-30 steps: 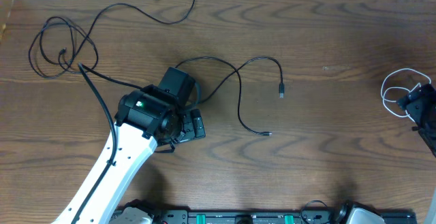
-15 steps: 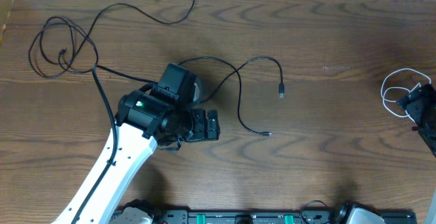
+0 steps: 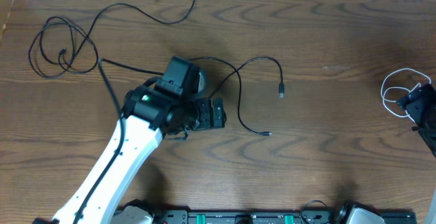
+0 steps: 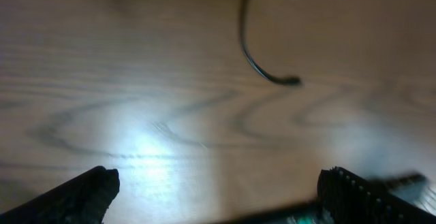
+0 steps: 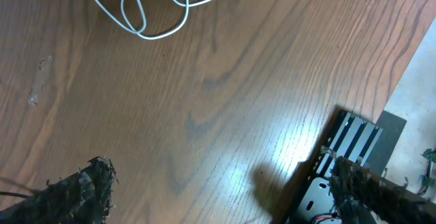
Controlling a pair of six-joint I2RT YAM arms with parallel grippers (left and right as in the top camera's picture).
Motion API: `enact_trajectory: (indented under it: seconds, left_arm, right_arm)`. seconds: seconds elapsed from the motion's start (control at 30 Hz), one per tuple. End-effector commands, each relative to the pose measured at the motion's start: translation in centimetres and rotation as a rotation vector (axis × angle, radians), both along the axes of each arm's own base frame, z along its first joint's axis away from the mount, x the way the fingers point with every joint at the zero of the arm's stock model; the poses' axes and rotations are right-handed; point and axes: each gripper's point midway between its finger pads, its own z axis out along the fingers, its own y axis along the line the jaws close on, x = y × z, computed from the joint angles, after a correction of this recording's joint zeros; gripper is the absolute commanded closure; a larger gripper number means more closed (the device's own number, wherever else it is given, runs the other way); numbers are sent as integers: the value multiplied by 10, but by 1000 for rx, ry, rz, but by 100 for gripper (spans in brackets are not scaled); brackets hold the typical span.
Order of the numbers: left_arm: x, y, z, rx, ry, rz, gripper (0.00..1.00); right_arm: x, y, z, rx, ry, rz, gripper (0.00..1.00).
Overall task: Untangle cables
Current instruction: 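Move the left gripper up-left over the center black cable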
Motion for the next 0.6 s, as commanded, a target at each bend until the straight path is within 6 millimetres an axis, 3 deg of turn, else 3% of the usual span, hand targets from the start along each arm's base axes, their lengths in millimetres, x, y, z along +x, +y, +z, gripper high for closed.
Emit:
enact_trajectory:
  seconds: [0.0,0.2,0.33,0.57]
  left_arm:
    - [21,21,-23,152,-14,81,2]
    - [60,59,-43,304,-49,195,2]
    - [75,77,-46,210,52,260,2]
    - [101,113,-59,189,78,360,2]
  right_arm:
    - [-2,-2,1,-7,-3,-22,1]
    - [-2,-2,1,-7,-3,-22,1]
    - [-2,-2,1,-7,-3,-22,1]
    - [-2,-2,1,-7,-3,-22,1]
